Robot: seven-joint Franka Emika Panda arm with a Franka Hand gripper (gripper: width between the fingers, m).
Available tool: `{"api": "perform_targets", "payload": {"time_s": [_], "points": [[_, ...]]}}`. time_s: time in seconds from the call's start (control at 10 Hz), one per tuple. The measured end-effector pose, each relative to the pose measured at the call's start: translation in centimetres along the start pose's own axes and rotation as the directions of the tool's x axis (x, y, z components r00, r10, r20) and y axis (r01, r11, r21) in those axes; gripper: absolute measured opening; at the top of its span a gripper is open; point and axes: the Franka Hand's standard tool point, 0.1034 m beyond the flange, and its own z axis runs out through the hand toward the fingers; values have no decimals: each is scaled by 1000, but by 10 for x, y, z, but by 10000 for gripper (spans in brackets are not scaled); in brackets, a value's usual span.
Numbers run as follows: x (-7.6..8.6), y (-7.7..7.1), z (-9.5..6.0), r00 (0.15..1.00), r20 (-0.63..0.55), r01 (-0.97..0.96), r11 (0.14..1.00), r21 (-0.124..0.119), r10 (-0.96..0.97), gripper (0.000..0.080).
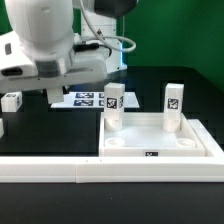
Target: Assemble square table
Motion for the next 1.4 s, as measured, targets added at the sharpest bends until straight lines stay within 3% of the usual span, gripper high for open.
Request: {"api": "perform_targets", "payload": {"time_s": [0.1,0.2,0.5,0.7,1.0,1.2,1.4], "points": [[3,2,1,1000,-18,1,1000,-4,-1,289],[11,5,-1,994,-111,-1,1000,-21,-2,289],[9,10,-3,960,-281,-13,999,-49,-1,290],[18,10,-26,924,-381,-36,999,-30,22,290],[28,12,-60,857,-514,-62,998,-32,37,290],[31,16,-76,792,-610,-79,995,-61,26,290],[29,27,-70,708,-706,-111,989,-97,10,290]]}}
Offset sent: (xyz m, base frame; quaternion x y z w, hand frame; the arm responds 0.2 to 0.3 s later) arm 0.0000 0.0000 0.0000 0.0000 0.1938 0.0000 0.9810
